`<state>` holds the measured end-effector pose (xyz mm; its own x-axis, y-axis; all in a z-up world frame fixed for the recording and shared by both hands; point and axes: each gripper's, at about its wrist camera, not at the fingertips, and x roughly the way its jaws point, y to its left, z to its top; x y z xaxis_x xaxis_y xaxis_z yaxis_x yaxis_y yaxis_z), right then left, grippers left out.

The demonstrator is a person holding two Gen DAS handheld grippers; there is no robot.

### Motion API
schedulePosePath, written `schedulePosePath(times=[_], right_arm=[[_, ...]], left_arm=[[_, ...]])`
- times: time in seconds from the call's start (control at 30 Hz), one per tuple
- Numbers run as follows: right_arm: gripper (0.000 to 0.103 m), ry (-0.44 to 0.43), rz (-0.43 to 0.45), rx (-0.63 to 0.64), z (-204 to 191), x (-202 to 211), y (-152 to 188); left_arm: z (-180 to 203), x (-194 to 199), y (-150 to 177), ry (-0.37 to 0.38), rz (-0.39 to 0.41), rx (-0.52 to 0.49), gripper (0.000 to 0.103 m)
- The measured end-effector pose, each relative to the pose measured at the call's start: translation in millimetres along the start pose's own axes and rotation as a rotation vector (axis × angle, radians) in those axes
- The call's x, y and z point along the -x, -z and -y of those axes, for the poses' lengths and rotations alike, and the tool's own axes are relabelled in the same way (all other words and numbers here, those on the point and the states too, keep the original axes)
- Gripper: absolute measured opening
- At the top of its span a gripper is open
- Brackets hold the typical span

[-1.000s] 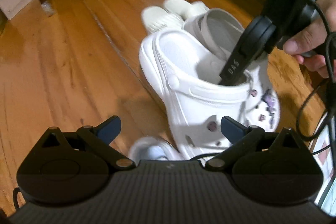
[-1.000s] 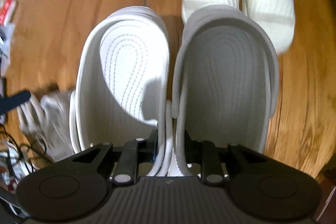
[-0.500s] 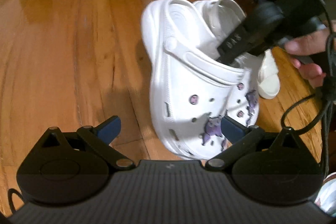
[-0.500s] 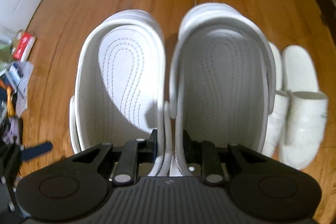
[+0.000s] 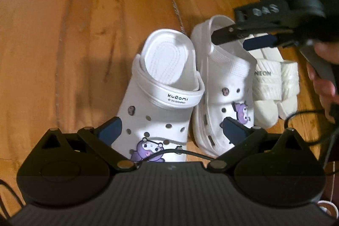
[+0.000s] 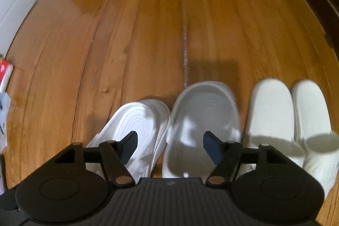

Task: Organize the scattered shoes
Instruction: 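Lift the Crocs with the right gripper, set beside the slides, open, then move the right gripper over to the white velcro sneakers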

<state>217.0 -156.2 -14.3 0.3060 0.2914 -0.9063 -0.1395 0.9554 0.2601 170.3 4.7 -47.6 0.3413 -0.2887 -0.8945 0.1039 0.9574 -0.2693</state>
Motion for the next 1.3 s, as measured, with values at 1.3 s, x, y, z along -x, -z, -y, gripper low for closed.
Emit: schedulePosePath(times=[1.3], right_arm=[[0.073, 0.108, -0.040, 0.549, -81.7, 17.3, 111.3]], left_arm=[[-60.9, 97.3, 98.0, -0.080, -0.140, 0.016, 0.103]])
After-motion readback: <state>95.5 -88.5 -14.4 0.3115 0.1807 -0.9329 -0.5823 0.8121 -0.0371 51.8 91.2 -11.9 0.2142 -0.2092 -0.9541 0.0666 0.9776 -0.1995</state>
